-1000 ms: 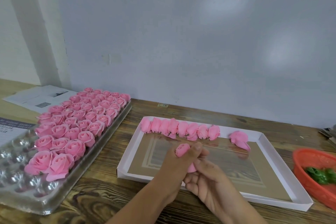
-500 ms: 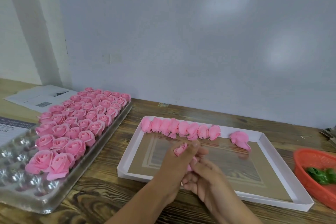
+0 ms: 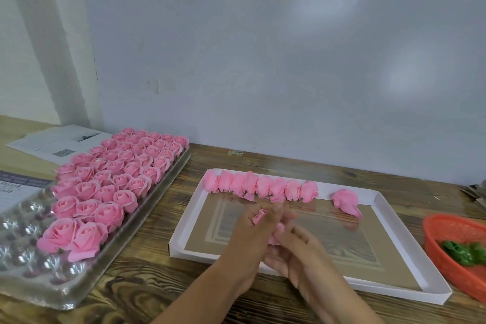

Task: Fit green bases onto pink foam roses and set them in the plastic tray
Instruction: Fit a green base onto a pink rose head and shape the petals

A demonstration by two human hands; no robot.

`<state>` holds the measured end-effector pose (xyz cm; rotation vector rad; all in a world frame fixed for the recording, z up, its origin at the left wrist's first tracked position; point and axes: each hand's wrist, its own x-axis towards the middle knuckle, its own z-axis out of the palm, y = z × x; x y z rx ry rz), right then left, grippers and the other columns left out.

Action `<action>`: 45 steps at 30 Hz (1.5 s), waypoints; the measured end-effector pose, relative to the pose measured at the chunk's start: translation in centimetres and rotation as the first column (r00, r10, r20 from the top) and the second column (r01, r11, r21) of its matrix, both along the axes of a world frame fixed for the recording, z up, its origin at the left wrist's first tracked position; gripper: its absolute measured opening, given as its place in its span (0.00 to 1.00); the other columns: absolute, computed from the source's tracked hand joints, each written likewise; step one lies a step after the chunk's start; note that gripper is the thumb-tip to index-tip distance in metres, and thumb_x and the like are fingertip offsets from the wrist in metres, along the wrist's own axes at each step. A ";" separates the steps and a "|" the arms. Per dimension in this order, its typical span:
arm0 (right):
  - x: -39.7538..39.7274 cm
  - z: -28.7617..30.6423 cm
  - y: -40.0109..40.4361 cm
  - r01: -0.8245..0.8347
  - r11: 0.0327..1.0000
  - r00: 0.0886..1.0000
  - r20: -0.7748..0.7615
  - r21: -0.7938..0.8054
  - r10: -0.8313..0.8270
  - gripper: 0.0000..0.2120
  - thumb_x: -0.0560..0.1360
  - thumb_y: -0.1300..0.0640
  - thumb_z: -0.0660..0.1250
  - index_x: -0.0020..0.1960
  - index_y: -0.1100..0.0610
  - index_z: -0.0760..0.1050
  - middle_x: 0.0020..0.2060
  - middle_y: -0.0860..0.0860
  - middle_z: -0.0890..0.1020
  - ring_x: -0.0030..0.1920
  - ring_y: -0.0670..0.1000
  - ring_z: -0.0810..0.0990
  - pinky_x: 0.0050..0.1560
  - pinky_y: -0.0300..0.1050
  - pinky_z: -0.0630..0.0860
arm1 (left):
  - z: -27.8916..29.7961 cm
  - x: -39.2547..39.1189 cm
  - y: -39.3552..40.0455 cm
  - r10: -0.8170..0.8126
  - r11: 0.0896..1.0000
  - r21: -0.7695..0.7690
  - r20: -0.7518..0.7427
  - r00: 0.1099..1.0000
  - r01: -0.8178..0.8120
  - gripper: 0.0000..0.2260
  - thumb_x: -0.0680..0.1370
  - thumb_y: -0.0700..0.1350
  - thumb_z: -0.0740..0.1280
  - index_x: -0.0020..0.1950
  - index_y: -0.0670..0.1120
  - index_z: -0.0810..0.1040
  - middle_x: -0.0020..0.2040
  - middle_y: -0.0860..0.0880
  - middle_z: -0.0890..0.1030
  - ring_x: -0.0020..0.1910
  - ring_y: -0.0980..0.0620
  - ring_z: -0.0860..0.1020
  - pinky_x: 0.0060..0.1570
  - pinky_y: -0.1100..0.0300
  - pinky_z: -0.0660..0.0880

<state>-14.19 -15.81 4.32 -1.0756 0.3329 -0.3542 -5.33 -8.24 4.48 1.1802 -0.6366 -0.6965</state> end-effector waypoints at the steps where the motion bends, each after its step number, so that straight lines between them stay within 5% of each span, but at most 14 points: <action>1: -0.1 0.0 -0.1 0.013 1.000 1.000 0.010 -0.012 -0.013 0.16 0.69 0.56 0.70 0.51 0.65 0.77 0.45 0.62 0.83 0.45 0.58 0.84 0.47 0.49 0.83 | 0.1 0.0 0.0 -0.001 1.000 0.003 0.022 1.000 0.001 0.23 0.69 0.68 0.70 0.48 0.50 0.86 0.48 0.44 0.86 0.50 0.46 0.84 0.48 0.52 0.82; 5: -0.4 0.3 -0.7 0.073 0.997 0.997 -0.003 -0.029 -0.073 0.15 0.68 0.54 0.71 0.48 0.65 0.78 0.35 0.59 0.79 0.33 0.52 0.79 0.37 0.44 0.80 | 0.5 0.1 0.2 -0.020 0.999 -0.030 0.111 0.994 0.024 0.14 0.73 0.60 0.72 0.47 0.50 0.84 0.53 0.48 0.86 0.51 0.53 0.84 0.46 0.63 0.79; 8: -0.8 0.6 -1.4 0.125 0.990 0.992 -0.020 -0.068 -0.127 0.14 0.67 0.53 0.69 0.44 0.64 0.79 0.31 0.56 0.75 0.29 0.49 0.74 0.31 0.40 0.75 | 0.2 0.7 0.2 -0.049 0.997 -0.039 0.230 0.972 0.060 0.06 0.74 0.50 0.75 0.49 0.51 0.84 0.54 0.49 0.86 0.52 0.53 0.84 0.51 0.61 0.79; 15: -1.1 0.2 -2.2 0.232 0.962 0.966 -0.082 -0.145 -0.245 0.08 0.77 0.56 0.64 0.48 0.62 0.75 0.29 0.54 0.73 0.28 0.49 0.70 0.28 0.39 0.67 | -0.9 1.3 0.2 -0.028 1.000 0.025 0.454 0.891 0.019 0.14 0.71 0.50 0.77 0.54 0.62 0.83 0.52 0.56 0.85 0.55 0.57 0.82 0.50 0.61 0.80; 21: -1.3 0.5 -2.3 0.234 0.918 0.957 -0.089 -0.320 -0.275 0.10 0.77 0.52 0.66 0.39 0.51 0.81 0.32 0.54 0.76 0.32 0.48 0.75 0.33 0.41 0.70 | -1.3 1.3 0.0 0.026 0.998 0.039 0.438 0.898 -0.048 0.12 0.70 0.52 0.75 0.52 0.61 0.83 0.52 0.57 0.86 0.55 0.56 0.83 0.54 0.59 0.80; 26: -1.8 0.8 -2.8 0.211 0.893 0.973 -0.004 -0.398 -0.231 0.09 0.77 0.60 0.68 0.54 0.51 0.83 0.46 0.56 0.83 0.43 0.49 0.82 0.43 0.42 0.79 | -1.0 1.2 -0.1 0.037 0.999 0.017 0.408 0.912 -0.048 0.10 0.70 0.53 0.75 0.51 0.61 0.84 0.52 0.55 0.86 0.54 0.55 0.84 0.54 0.59 0.80; 45: -1.8 0.4 -3.6 0.233 0.933 0.965 -0.057 -0.275 -0.258 0.08 0.75 0.56 0.69 0.47 0.57 0.86 0.32 0.56 0.83 0.32 0.47 0.79 0.37 0.37 0.78 | -1.2 0.9 0.0 -0.031 0.999 0.053 0.513 0.858 0.004 0.17 0.69 0.50 0.78 0.54 0.65 0.81 0.54 0.57 0.84 0.54 0.53 0.83 0.51 0.58 0.82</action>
